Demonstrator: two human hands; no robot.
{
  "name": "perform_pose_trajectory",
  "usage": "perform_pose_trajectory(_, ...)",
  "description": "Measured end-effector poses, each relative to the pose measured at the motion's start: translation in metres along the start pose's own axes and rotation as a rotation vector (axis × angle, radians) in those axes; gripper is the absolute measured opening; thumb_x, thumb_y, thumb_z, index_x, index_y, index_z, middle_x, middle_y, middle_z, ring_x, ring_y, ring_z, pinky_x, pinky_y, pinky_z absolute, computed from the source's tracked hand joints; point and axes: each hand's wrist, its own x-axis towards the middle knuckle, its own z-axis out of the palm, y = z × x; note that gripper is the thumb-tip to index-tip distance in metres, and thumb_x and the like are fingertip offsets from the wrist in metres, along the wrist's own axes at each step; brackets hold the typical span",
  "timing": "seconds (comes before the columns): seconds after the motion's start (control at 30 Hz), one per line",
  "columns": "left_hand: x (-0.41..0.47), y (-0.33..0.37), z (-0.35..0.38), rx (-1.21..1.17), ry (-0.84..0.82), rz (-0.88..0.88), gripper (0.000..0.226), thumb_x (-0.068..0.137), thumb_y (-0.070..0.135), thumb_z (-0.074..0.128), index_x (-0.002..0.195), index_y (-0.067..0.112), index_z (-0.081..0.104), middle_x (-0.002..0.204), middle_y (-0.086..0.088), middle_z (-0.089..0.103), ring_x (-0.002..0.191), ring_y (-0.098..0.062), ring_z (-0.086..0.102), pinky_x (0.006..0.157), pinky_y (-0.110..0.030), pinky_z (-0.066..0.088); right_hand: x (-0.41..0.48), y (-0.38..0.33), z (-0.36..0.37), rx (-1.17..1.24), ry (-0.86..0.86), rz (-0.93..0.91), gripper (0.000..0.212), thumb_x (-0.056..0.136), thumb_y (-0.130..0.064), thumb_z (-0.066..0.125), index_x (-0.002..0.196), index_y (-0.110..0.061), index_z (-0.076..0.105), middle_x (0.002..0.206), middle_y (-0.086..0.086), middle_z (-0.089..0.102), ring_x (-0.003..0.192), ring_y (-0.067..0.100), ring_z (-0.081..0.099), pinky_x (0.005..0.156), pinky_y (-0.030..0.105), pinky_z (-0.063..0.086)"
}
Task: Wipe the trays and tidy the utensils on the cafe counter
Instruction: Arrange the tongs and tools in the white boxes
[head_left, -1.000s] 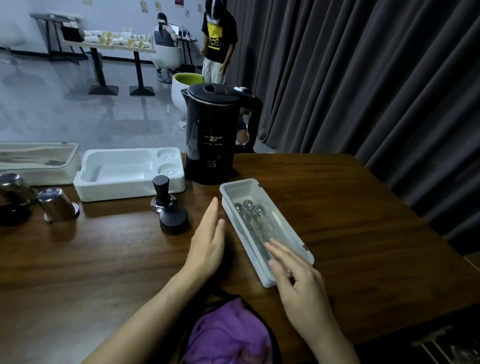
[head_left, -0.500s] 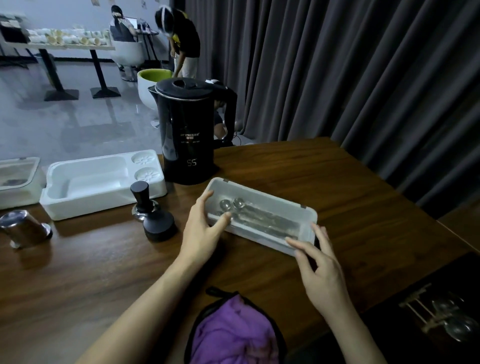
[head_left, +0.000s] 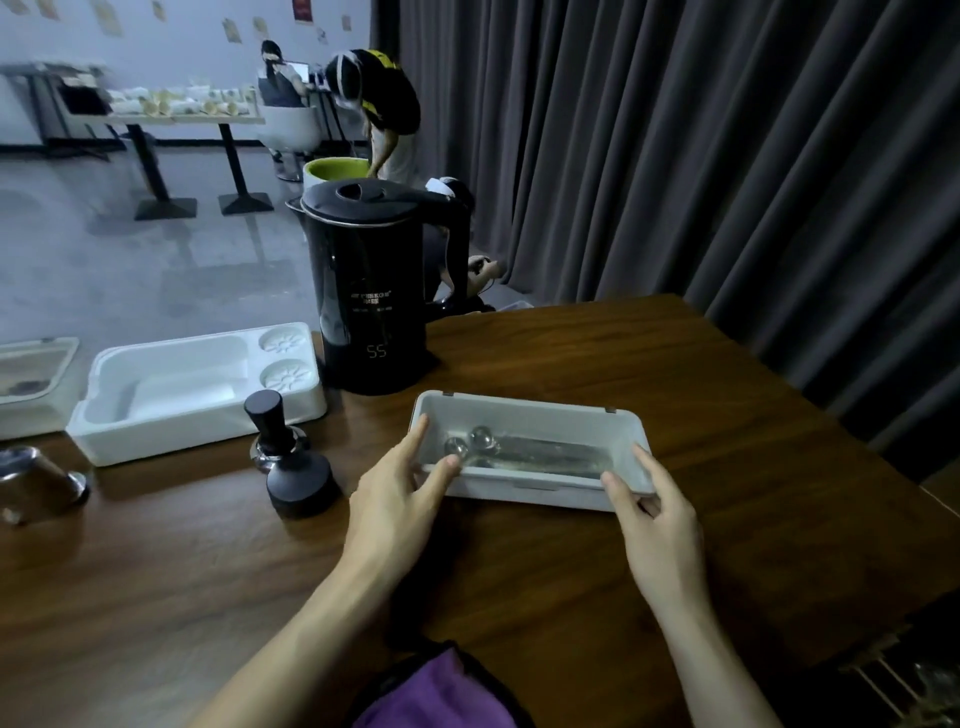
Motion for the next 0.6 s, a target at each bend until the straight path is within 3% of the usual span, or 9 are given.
perform_pose_trajectory(0.07, 0.013, 0.014, 0.011, -0.014, 0.024, 0.018, 0.071, 0.092, 0.056, 0.063, 0.155, 0.047, 0.03, 0.136, 0.014, 0.059, 0.119, -0.004, 0.056, 0.1, -0.032, 0.046, 0.028, -0.006, -0.006, 0.034, 0.002, -0.016, 0.058, 0.091, -0.045, 0.069, 0.145, -0.038, 0.049, 0.144, -0.002, 0.055, 0.11, 0.007, 0.051, 0.072, 0.013, 0.043)
perform_pose_trajectory(0.13, 0.033, 0.028, 0.025, -0.018, 0.039, 0.024, 0.075, 0.093, 0.056, 0.063, 0.158, 0.043, 0.027, 0.147, 0.009, 0.053, 0.124, -0.004, 0.051, 0.109, -0.036, 0.044, 0.063, -0.014, -0.011, 0.052, -0.01, -0.055, 0.057, 0.091, -0.044, 0.069, 0.144, -0.039, 0.049, 0.146, -0.003, 0.051, 0.112, 0.007, 0.049, 0.072, 0.014, 0.042)
perform_pose_trajectory(0.23, 0.065, 0.041, 0.049, 0.002, 0.028, 0.014, 0.081, 0.093, 0.058, 0.062, 0.16, 0.039, 0.02, 0.156, 0.004, 0.045, 0.136, -0.012, 0.048, 0.116, -0.041, 0.041, 0.116, -0.02, -0.012, 0.038, -0.047, -0.112, 0.063, 0.089, -0.045, 0.071, 0.146, -0.039, 0.046, 0.152, -0.004, 0.045, 0.124, 0.013, 0.046, 0.093, 0.028, 0.043)
perform_pose_trajectory(0.33, 0.093, 0.046, 0.071, 0.038, 0.044, 0.007, 0.083, 0.094, 0.058, 0.061, 0.161, 0.037, 0.018, 0.157, 0.002, 0.044, 0.139, -0.017, 0.046, 0.116, -0.045, 0.041, 0.164, -0.017, -0.006, 0.02, -0.1, -0.149, 0.071, 0.086, -0.046, 0.074, 0.149, -0.036, 0.043, 0.154, -0.004, 0.042, 0.139, 0.018, 0.039, 0.107, 0.034, 0.036)
perform_pose_trajectory(0.47, 0.125, 0.046, 0.09, 0.036, 0.094, -0.016, 0.086, 0.09, 0.06, 0.065, 0.161, 0.033, 0.023, 0.153, 0.002, 0.049, 0.136, -0.014, 0.049, 0.114, -0.04, 0.041, 0.213, -0.005, 0.011, 0.041, -0.169, -0.165, 0.081, 0.08, -0.052, 0.078, 0.15, -0.036, 0.04, 0.153, -0.005, 0.043, 0.139, 0.018, 0.04, 0.11, 0.036, 0.037)
perform_pose_trajectory(0.6, 0.154, 0.037, 0.101, 0.077, 0.133, -0.047, 0.088, 0.084, 0.07, 0.063, 0.158, 0.035, 0.031, 0.146, -0.002, 0.057, 0.134, -0.017, 0.053, 0.113, -0.046, 0.044, 0.25, 0.003, 0.03, 0.052, -0.204, -0.158, 0.085, 0.077, -0.058, 0.078, 0.15, -0.038, 0.04, 0.154, -0.006, 0.043, 0.14, 0.019, 0.039, 0.113, 0.04, 0.037)
